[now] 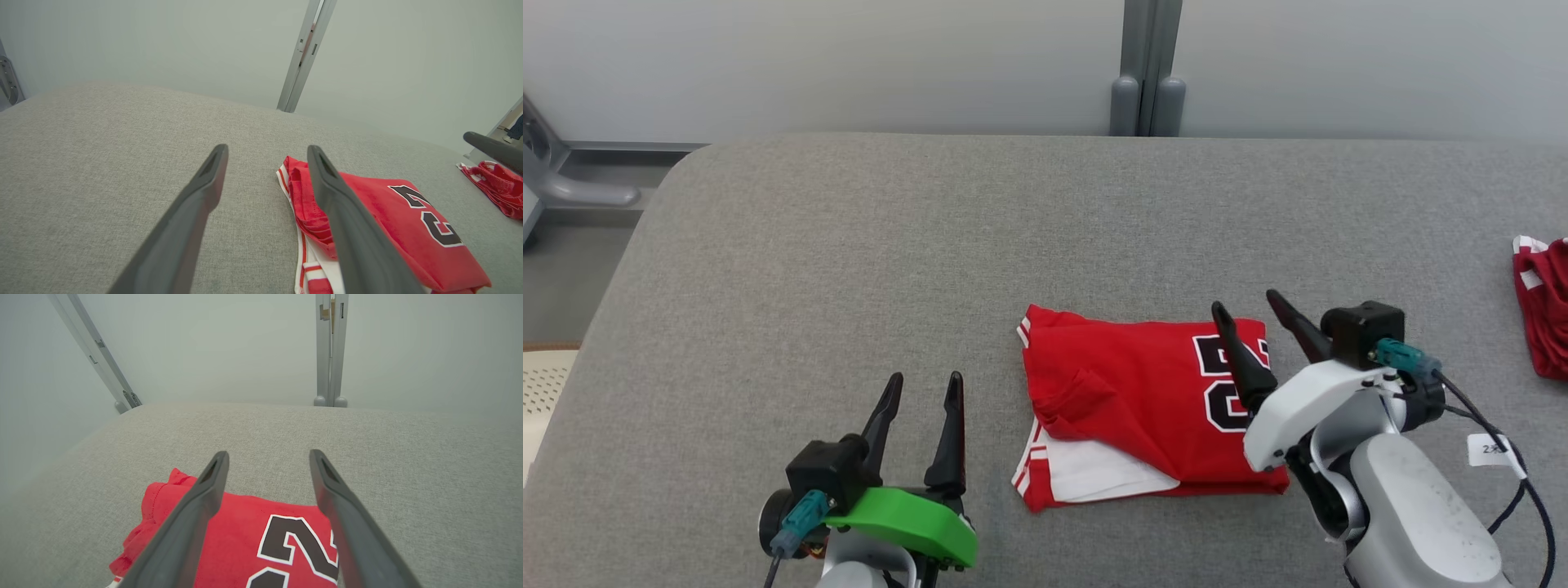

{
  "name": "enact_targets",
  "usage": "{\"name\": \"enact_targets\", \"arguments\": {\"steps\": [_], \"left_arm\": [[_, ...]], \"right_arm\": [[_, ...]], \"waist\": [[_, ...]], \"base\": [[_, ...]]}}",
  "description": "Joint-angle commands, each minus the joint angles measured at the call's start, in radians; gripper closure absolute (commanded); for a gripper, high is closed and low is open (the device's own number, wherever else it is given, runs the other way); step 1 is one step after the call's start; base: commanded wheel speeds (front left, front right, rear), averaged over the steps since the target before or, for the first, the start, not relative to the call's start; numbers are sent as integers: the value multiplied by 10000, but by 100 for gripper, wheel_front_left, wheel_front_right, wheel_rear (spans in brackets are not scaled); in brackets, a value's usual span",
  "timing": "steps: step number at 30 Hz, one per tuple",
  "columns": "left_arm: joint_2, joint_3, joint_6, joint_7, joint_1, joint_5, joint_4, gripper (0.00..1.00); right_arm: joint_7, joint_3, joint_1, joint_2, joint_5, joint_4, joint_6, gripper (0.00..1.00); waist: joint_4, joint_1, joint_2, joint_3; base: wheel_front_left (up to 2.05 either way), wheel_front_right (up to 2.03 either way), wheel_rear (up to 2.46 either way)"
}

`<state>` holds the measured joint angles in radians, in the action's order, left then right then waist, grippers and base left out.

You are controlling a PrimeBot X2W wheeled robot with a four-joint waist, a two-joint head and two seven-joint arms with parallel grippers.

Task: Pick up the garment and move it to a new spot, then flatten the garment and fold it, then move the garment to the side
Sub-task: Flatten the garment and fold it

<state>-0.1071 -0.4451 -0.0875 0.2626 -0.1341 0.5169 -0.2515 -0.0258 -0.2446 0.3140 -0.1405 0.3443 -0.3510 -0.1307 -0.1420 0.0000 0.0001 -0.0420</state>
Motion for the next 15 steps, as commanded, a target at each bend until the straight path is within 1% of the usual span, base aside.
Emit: {"name": "enact_targets", "arguments": {"steps": [1,2,3,4,6,7,11,15], "left_arm": [[12,10,54,25,-41,-61,-18,0],[16,18,56,25,-48,-42,-11,0],[21,14,65,25,-62,-30,-3,0],[22,22,53,25,-72,-25,5,0],[24,34,33,25,-99,-23,24,0],[25,54,21,25,-118,-27,36,0],[38,92,25,27,-235,-62,97,0],[44,192,11,25,-232,-82,137,0]], "right_arm": [[92,-186,-123,13,-65,-22,3,0],[141,-340,-157,5,-43,-72,3,0],[192,-509,-170,-52,-73,-180,3,30],[240,-667,-148,-99,-112,-294,3,64],[298,-1019,2,-160,-80,-621,3,93],[335,-1260,117,-194,0,-849,3,100],[343,-2012,584,-509,250,-1842,5,100],[247,-2771,1083,-682,600,-2671,3,100]], "waist": [[-55,0,-1,-41],[-96,0,-1,-67],[-171,0,-1,-107],[-231,0,-1,-135],[-401,0,-1,-213],[-510,0,-1,-261],[-971,0,-1,-451],[-1384,0,-1,-613]], "base": [[0,0,0],[0,0,0],[0,0,0],[0,0,0],[0,0,0],[0,0,0],[0,0,0],[0,0,0]]}}
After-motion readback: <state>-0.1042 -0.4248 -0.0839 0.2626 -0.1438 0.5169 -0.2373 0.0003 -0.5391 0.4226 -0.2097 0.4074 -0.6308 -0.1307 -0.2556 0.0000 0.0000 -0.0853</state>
